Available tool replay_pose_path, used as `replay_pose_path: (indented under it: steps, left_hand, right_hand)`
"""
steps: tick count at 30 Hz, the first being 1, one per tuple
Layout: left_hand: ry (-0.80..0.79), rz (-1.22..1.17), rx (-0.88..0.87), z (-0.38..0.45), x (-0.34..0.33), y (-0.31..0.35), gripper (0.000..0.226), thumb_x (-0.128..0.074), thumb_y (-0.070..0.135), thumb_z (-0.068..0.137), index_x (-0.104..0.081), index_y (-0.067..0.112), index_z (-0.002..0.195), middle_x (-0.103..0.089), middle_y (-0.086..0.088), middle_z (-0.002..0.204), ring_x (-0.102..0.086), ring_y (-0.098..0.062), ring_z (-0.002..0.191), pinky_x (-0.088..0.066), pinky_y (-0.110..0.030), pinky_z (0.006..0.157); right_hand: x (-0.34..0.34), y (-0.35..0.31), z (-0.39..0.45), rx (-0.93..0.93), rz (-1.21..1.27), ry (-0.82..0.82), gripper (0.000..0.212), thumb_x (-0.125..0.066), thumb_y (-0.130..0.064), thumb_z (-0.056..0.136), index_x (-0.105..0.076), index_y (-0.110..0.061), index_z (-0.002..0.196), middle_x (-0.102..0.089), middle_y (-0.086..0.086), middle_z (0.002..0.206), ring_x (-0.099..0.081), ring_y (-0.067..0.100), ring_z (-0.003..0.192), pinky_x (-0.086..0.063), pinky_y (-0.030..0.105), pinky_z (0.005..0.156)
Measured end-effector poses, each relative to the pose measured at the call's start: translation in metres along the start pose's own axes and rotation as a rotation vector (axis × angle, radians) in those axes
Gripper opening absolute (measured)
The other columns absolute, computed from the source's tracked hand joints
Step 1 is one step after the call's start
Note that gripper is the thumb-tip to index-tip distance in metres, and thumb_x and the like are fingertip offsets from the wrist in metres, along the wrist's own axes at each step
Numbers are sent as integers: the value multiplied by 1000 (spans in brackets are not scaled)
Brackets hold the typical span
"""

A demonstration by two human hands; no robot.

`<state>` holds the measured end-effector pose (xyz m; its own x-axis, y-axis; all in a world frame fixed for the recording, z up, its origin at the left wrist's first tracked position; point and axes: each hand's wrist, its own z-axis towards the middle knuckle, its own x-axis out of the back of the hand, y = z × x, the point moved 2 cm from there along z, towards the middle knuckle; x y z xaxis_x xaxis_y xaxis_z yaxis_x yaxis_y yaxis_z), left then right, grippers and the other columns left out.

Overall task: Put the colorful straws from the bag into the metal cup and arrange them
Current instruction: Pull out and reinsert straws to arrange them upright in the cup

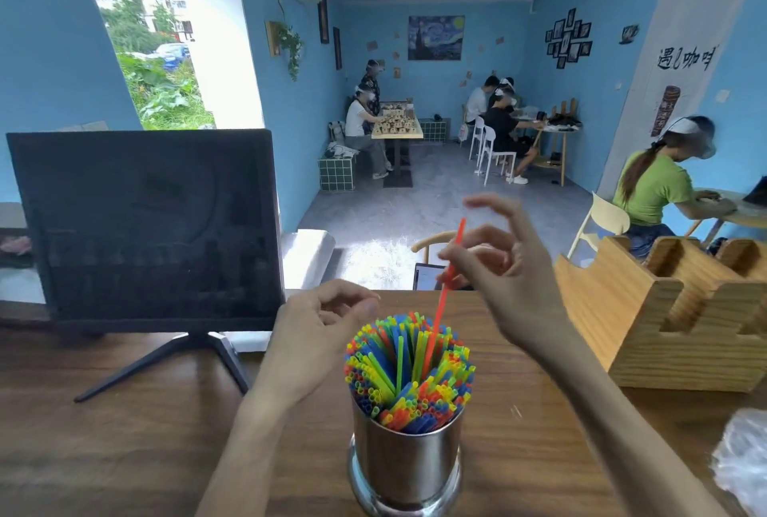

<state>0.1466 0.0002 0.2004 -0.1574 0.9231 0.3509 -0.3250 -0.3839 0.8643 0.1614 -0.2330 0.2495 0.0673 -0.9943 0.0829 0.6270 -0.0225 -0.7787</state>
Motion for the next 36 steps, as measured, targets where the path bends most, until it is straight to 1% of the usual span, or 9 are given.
replay_pose_path:
  steps: [4,7,10,15,18,20,26,32,36]
  left_hand:
    - [17,-9,15,3,-12,-6,7,-75,30,92,-77,37,92,-75,19,90,-66,1,88,-47,-7,70]
    - [-30,1,22,-1,-24,-7,9,-73,33,94,-76,41,97,-74,25,97,-67,5,93,-49,-7,73]
    - [-82,-4,-22,-8,-36,-5,14,-72,36,95,-75,44,106,-72,28,107,-65,8,104,-51,-17,87]
    - [-186,110,-36,-19,-48,-3,26,-63,49,97,-65,54,123,-62,30,132,-54,10,124,-51,-30,104]
    - [-207,167,-4,-21,-52,-6,26,-62,48,98,-68,53,122,-58,35,132,-44,20,127,-43,-28,110]
    - [-198,178,-12,-22,-53,-7,26,-61,46,99,-70,48,123,-55,44,123,-38,28,123,-38,-21,108]
    - [-164,193,26,-23,-54,-8,27,-62,49,97,-71,46,122,-59,29,135,-43,13,129,-32,-3,91]
    - [-167,198,41,-22,-54,-11,28,-59,50,98,-70,46,123,-58,18,145,-50,2,128,-42,-13,93]
    - [-153,177,16,-23,-54,-10,24,-59,44,100,-71,44,121,-61,15,142,-48,1,130,-47,-20,99]
  right_hand:
    - [-21,26,-27,81,-412,-150,7,-78,-25,90,-76,-27,95,-70,-14,87,-69,9,83,-54,24,72]
    - [-23,43,-43,12,-532,-271,3,-81,-34,86,-81,-30,87,-69,-18,93,-61,4,101,-47,23,85]
    - [-12,51,-48,-98,-385,-212,7,-79,-34,89,-82,-33,95,-70,-17,103,-63,7,108,-48,20,87]
    - [7,63,-60,-306,-45,89,14,-67,-38,94,-75,-39,104,-75,-9,108,-70,11,102,-53,26,83]
    - [4,76,-78,-439,128,-3,22,-68,-45,94,-73,-35,113,-73,-5,118,-69,15,110,-56,28,85]
    - [0,80,-86,-451,174,-12,26,-68,-43,93,-73,-29,115,-73,-1,118,-69,16,111,-57,27,85]
    - [-13,81,-90,-468,290,93,21,-61,-36,98,-76,-25,109,-75,4,113,-72,18,105,-58,26,82]
    - [-20,86,-99,-523,377,214,31,-44,-32,107,-70,-26,124,-74,3,121,-69,20,114,-56,34,96]
    - [-21,82,-103,-477,377,269,21,-63,-34,96,-76,-26,109,-75,3,110,-69,14,101,-57,23,82]
